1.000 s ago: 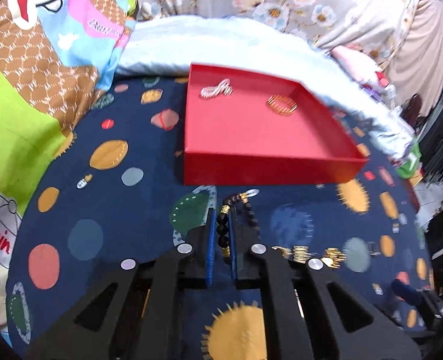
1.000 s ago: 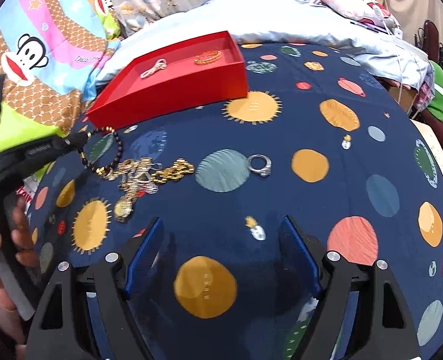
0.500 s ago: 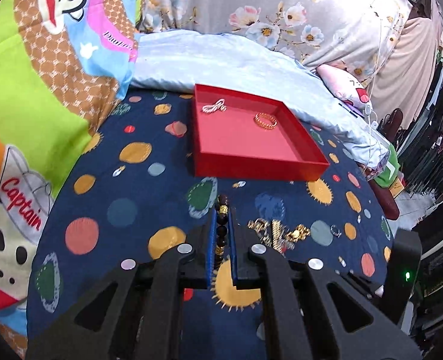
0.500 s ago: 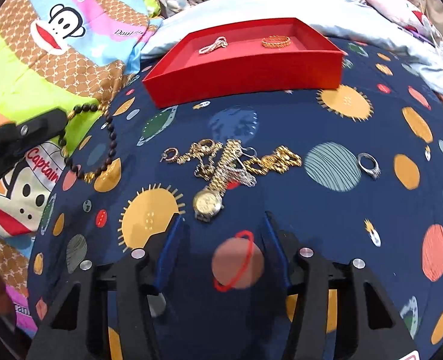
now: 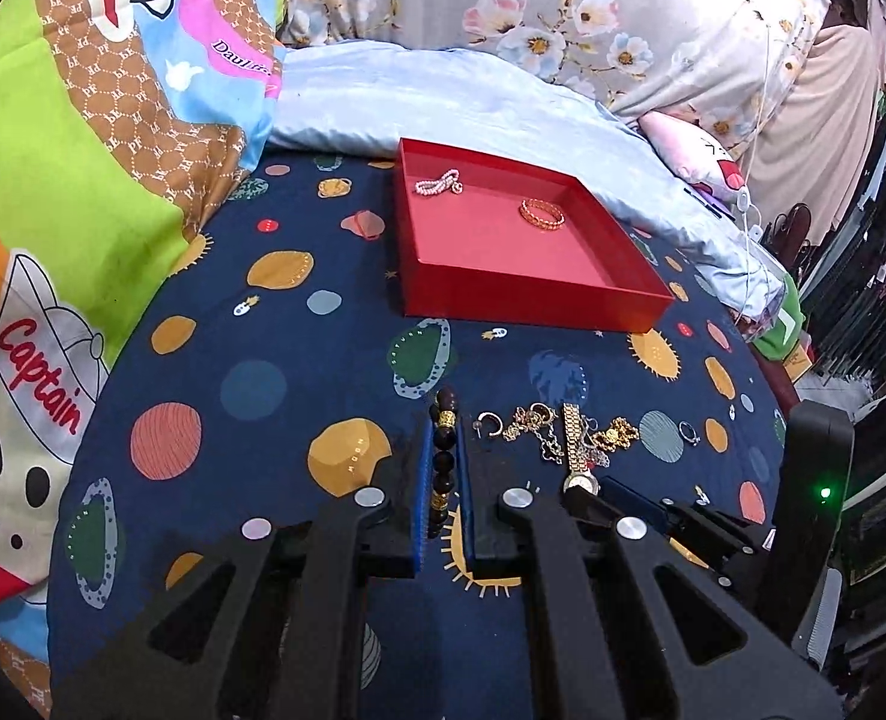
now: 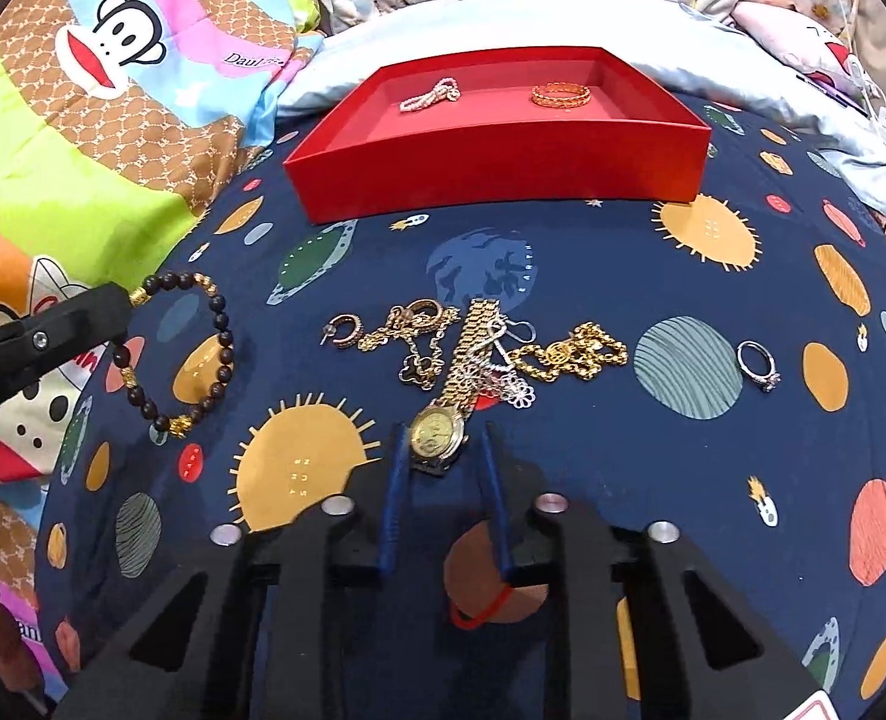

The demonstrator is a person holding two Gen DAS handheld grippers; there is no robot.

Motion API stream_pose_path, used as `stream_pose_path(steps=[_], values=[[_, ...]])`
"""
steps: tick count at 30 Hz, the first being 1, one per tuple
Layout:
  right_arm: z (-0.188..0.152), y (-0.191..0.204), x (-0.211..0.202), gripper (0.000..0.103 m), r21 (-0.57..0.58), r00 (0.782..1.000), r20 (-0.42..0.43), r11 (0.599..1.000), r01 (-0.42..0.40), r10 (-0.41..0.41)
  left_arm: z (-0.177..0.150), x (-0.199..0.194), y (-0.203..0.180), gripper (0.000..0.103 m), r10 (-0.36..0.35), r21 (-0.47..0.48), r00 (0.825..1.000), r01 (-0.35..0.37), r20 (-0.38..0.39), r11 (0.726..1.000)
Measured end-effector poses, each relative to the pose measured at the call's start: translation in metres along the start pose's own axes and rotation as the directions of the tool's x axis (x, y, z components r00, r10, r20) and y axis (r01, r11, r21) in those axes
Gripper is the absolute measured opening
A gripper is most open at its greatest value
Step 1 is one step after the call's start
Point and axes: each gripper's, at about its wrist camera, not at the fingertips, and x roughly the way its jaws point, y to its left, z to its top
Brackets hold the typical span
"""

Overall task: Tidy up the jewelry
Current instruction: 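Grasp the black bead bracelet with the left gripper and lift, then grasp the gold watch with the right gripper while the left gripper holds the bracelet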

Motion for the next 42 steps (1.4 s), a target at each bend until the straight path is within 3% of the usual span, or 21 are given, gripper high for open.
stream_pose_path(steps=[6,11,22,26,42], values=[[-0.001,-0.001,-0.002,0.016,-0.013,1.000,-0.010,1.000,-0.010,0.010,-0.002,0.000,-0.001,0.007,-0.006,0.000,1.000,0.006,-0.004,1.000],[-0.001,0.000,-0.002,0.023,-0.001,1.000,-0.003,1.000,-0.015,0.015,-0.005,0.000,-0.002,0.007,-0.006,-0.002,1.000,0.006,-0.010,1.000],[0.003,0.005,0.003,0.022,-0.034,1.000,0.017,0.999,0.019,-0.018,-0.006,0.005,-0.003,0.007,-0.014,-0.003,1.000,0.014,-0.023,1.000],[0.001,0.000,-0.002,0.022,-0.008,1.000,0.016,1.000,-0.008,0.009,-0.006,0.005,-0.004,0.007,-0.015,-0.002,1.000,0.015,-0.024,1.000],[-0.011,-0.015,-0.071,0.022,0.021,0.993,0.055,0.994,-0.103,0.102,-0.007,-0.014,-0.022,0.007,-0.052,0.028,0.999,0.052,0.002,0.998]])
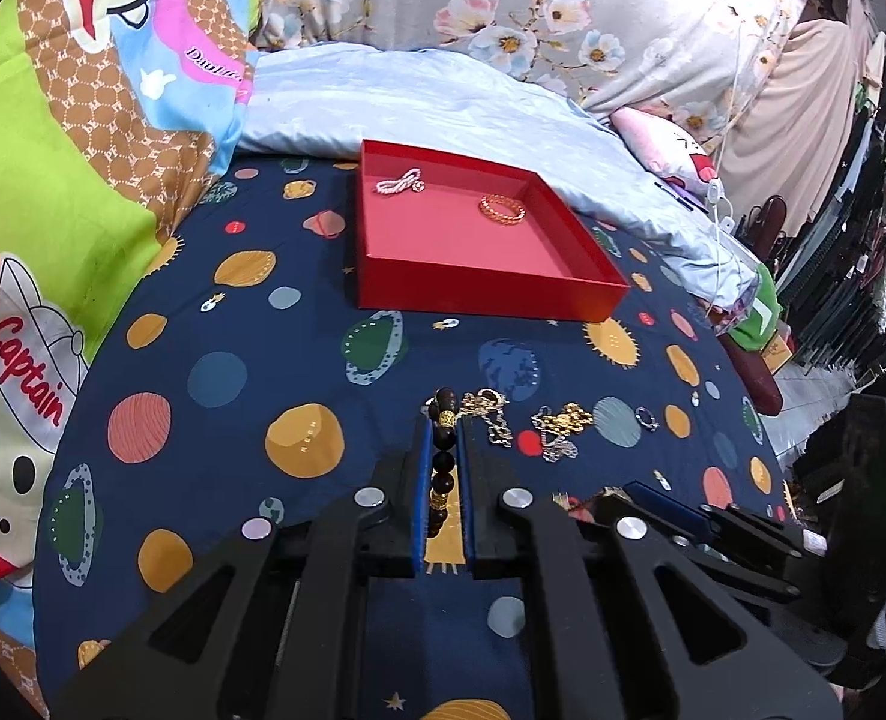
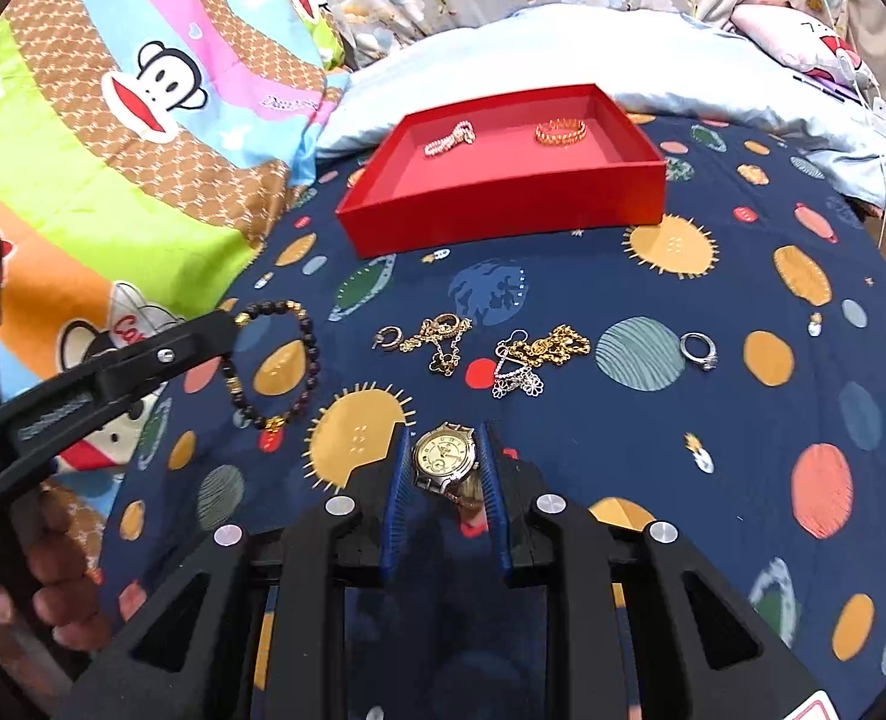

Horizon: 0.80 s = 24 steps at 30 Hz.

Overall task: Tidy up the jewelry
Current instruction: 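Grasp the gold watch with the right gripper while the left gripper holds the bracelet, then lower bracelet and watch into the red tray and open both grippers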

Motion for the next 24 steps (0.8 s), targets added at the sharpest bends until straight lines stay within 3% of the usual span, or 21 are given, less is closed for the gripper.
stream_pose_path(steps=[12,17,24], values=[[0.011,-0.027,-0.051,0.021,0.039,0.999,0.045,0.999,-0.013,0.011,0.010,-0.015,-0.025,0.007,-0.079,0.027,0.997,0.079,0.000,0.996],[0.042,-0.037,-0.055,0.021,-0.009,0.996,0.090,1.000,0.018,-0.017,0.039,-0.013,-0.033,0.007,-0.102,0.066,0.994,0.100,0.031,0.993],[0.120,-0.057,-0.033,0.021,-0.047,0.989,0.149,0.999,0.016,-0.009,0.106,0.011,-0.039,0.007,-0.105,0.112,0.989,0.093,0.100,0.989]])
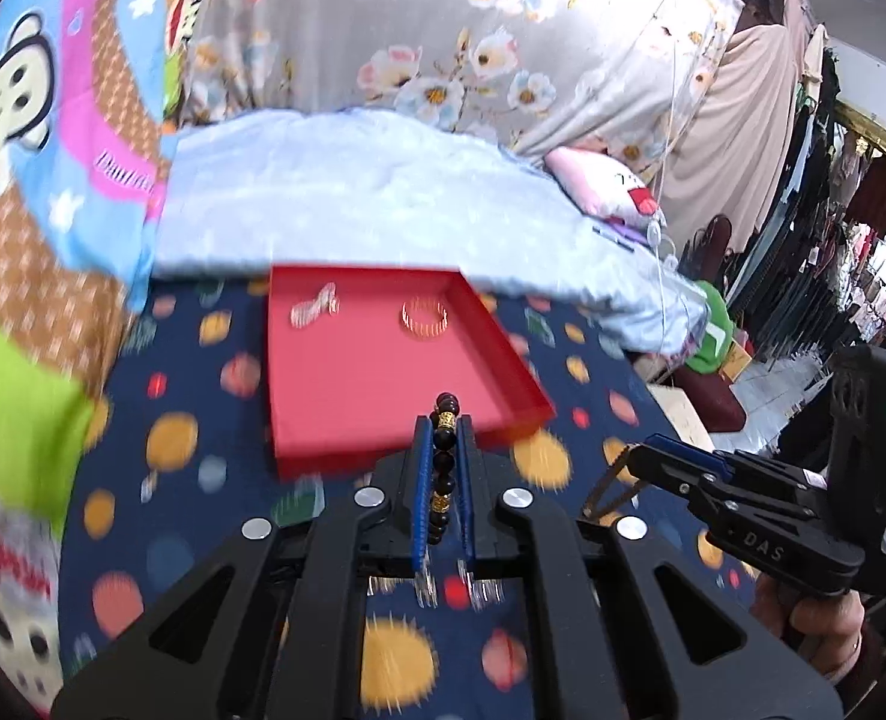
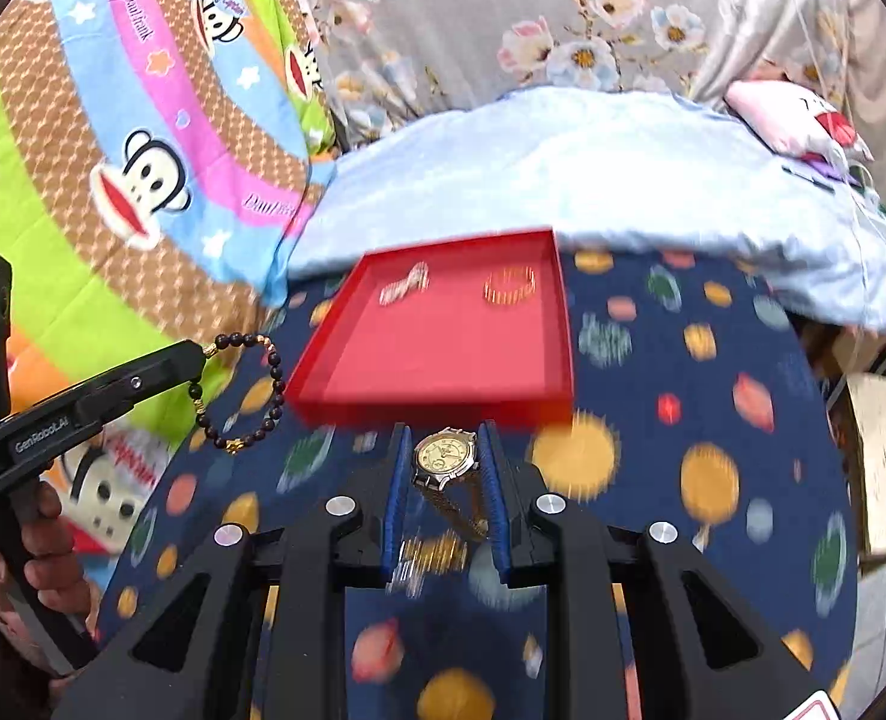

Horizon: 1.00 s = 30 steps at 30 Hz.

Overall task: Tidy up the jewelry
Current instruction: 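Lower bracelet and watch into the red tray and open both grippers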

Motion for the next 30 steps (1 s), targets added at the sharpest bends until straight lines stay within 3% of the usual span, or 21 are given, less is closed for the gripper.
stream_pose_path(steps=[6,11,14,22,24,26,30], values=[[0.068,-0.009,0.067,0.021,-0.012,0.999,-0.012,0.999,-0.036,0.036,0.052,0.064,0.009,0.007,0.035,0.036,0.999,-0.035,0.014,0.999],[0.100,-0.016,0.125,0.021,0.000,0.998,-0.040,0.998,-0.056,0.056,0.077,0.117,0.027,0.007,0.052,0.013,0.999,-0.051,-0.013,0.999],[0.110,-0.023,0.156,0.022,0.018,0.996,-0.053,0.998,-0.065,0.066,0.087,0.144,0.042,0.007,0.041,-0.025,0.999,-0.041,-0.027,0.999],[0.104,-0.030,0.208,0.022,0.003,0.993,-0.112,0.999,-0.032,0.032,0.079,0.191,0.068,0.008,0.117,-0.026,0.990,-0.120,-0.083,0.992],[0.096,-0.033,0.207,0.022,-0.002,0.993,-0.116,1.000,-0.018,0.018,0.073,0.194,0.074,0.018,0.156,-0.018,0.983,-0.158,-0.096,0.987],[0.090,-0.034,0.199,0.026,-0.015,0.995,-0.101,1.000,0.001,-0.003,0.068,0.191,0.079,0.039,0.178,-0.025,0.979,-0.182,-0.095,0.983],[0.076,-0.036,0.171,0.030,-0.032,0.997,-0.069,0.999,0.039,-0.041,0.056,0.167,0.083,0.054,0.220,-0.032,0.973,-0.222,-0.074,0.974]])
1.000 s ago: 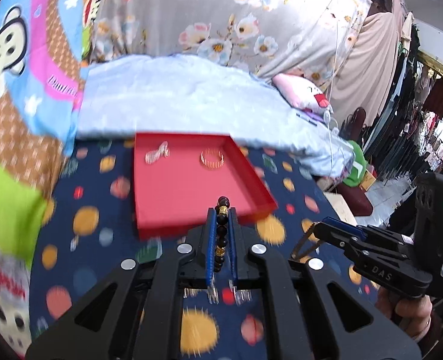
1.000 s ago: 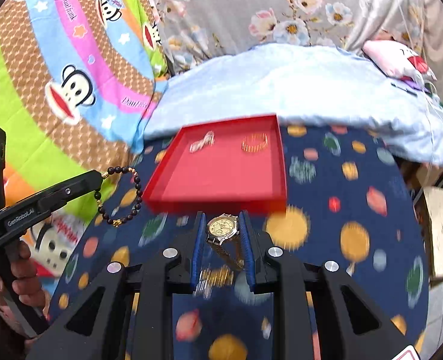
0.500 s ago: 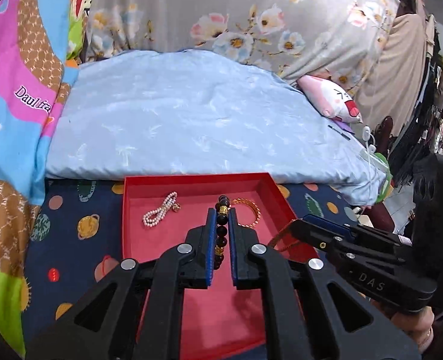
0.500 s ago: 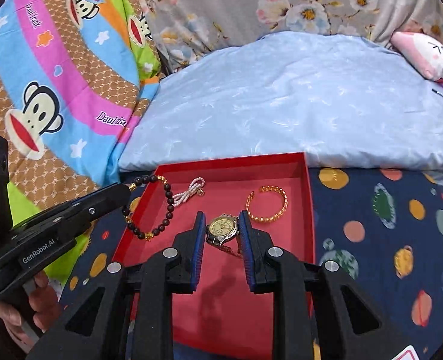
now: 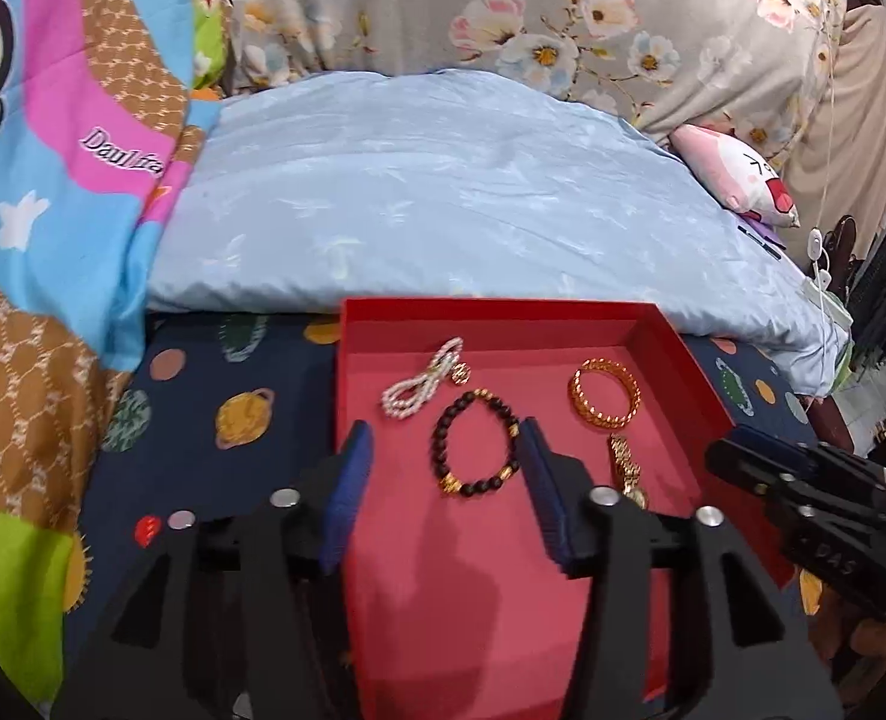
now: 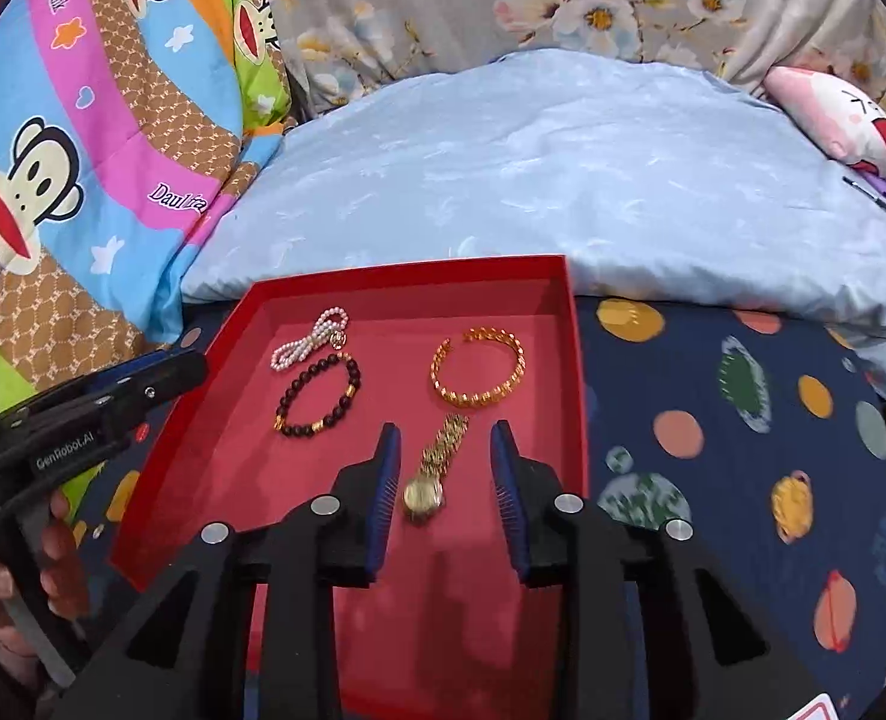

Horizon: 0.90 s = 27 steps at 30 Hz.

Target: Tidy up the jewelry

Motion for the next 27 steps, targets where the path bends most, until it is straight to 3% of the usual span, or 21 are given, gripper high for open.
stream_pose_path(steps=[8,13,19,27], values=[[-0.052,0.001,-0.083,0.046,0.025,0.998,0.057,0.999,0.027,-0.029,-0.046,-0.072,0.000,0.066,0.050,0.015,0.998,-0.051,0.025,0.999],[-0.102,0.007,-0.122,0.047,0.015,0.994,0.057,0.996,0.088,-0.089,-0.087,-0.104,-0.001,0.072,0.056,0.002,0.998,-0.057,0.008,0.998],[-0.161,0.008,-0.145,0.047,0.088,0.997,0.008,0.993,0.081,-0.082,-0.141,-0.126,0.004,0.073,0.056,-0.048,0.998,-0.058,-0.043,0.997],[-0.217,0.019,-0.152,0.047,0.121,0.994,-0.045,0.987,0.108,-0.103,-0.191,-0.134,0.002,0.073,0.078,-0.024,0.993,-0.081,-0.093,0.996]])
